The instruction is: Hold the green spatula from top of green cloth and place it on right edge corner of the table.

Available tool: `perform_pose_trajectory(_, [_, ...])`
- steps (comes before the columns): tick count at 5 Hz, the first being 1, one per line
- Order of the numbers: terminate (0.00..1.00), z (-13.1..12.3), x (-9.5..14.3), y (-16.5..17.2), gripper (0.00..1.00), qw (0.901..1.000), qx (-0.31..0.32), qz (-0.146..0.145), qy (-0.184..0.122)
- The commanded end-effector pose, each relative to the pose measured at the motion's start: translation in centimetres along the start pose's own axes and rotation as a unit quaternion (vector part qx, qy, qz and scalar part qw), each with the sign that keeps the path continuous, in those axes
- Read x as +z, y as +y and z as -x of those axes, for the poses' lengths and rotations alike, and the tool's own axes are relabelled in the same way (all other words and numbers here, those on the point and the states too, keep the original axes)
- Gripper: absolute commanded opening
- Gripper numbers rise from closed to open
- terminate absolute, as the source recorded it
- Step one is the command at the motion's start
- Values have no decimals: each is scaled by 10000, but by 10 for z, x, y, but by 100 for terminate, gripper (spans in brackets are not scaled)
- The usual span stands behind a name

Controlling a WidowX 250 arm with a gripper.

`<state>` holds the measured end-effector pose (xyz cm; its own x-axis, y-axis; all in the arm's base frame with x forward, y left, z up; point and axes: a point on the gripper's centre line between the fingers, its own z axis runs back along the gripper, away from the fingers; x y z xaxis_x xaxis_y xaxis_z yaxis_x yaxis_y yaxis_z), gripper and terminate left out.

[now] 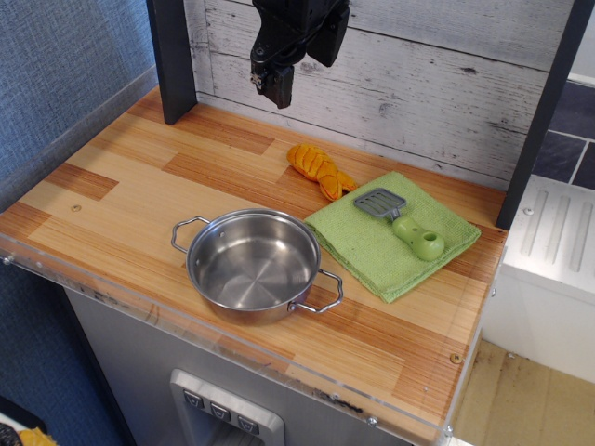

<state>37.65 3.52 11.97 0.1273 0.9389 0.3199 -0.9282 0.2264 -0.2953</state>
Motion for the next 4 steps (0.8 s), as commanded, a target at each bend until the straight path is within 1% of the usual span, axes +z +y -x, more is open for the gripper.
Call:
perform_pose_trajectory(1, [0,0,0,0,100,10000,0,0,0])
perform_pose_trajectory(2, [0,28,4,1,100,9999,7,73,146])
perform_pose_trajectory(3, [0,49,8,6,100,9997,-42,64,231])
perform_pose_trajectory(4, [0,68,11,9,100,9992,-145,120,340])
